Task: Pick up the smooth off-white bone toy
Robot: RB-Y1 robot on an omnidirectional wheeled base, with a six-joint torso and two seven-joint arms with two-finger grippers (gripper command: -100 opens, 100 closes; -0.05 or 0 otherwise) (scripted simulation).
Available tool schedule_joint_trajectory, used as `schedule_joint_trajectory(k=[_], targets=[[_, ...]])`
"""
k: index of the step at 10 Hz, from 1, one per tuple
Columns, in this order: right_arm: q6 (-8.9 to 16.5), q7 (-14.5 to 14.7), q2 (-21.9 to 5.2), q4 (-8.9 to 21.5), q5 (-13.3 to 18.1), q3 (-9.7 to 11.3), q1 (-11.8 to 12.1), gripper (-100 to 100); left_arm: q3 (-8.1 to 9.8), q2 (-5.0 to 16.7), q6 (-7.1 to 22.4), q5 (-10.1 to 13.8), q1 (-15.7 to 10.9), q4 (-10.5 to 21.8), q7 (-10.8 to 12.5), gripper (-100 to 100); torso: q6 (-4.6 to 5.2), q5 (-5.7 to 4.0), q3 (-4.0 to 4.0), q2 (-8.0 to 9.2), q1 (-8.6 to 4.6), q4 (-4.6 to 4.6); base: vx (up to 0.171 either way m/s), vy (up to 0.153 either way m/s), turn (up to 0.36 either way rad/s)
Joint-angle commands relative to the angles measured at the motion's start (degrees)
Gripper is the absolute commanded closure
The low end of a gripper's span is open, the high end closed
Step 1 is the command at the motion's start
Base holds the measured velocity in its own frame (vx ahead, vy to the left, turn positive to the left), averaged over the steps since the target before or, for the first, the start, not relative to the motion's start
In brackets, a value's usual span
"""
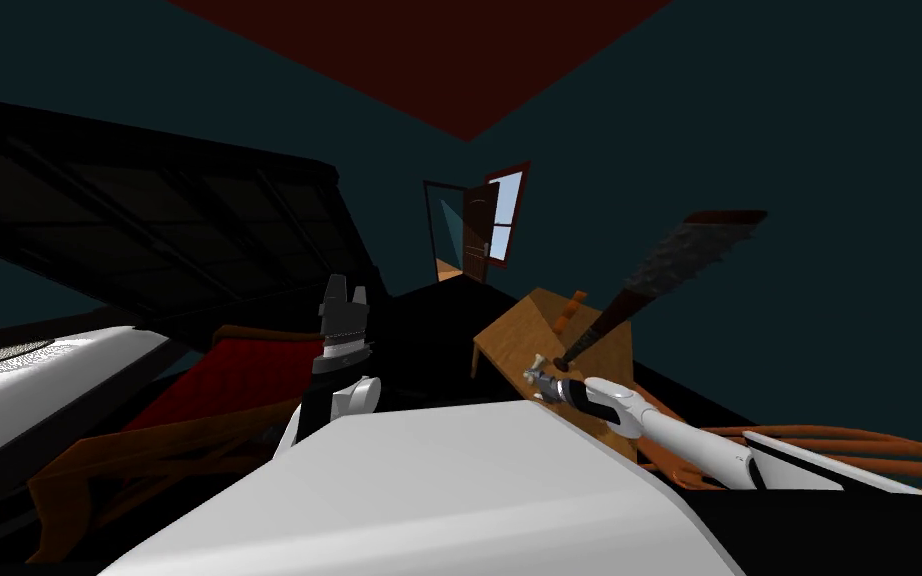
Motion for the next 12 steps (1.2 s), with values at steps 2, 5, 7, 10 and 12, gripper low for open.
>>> schedule_joint_trajectory(k=[2,5,7,10,12], targets=[[1.1,4.2,-2.0,4.2,1.5,1.6,0.0,-100,0.0,0.0,0.0,0.0,0.0,0.0,0.0,0,-0.02,0.01,-0.02,-0.05,0.02,-0.01,0.102,0.015,0.204],[2.2,7.1,-3.2,8.6,2.5,2.8,0.2,-100,0.0,0.0,0.0,0.0,0.0,0.0,0.0,0,0.03,0.0,-0.06,-0.1,0.0,-0.03,0.084,-0.001,0.171],[2.7,8.2,-3.6,10.1,2.9,3.4,0.4,-100,0.0,0.0,0.0,0.0,0.0,0.0,0.0,0,0.03,0.02,0.04,0.08,0.08,0.01,0.043,0.007,0.099],[3.8,10.3,-3.6,12.9,3.7,4.6,1.2,-100,0.0,0.0,0.0,0.0,0.0,0.0,0.0,0,0.0,0.01,0.05,0.09,0.08,0.02,0.053,0.009,0.139],[3.3,10.5,-3.1,13.7,3.6,4.3,1.2,-100,0.0,0.0,0.0,0.0,0.0,0.0,0.0,0,0.04,0.01,0.0,0.0,0.07,-0.01,0.047,-0.001,0.05]])
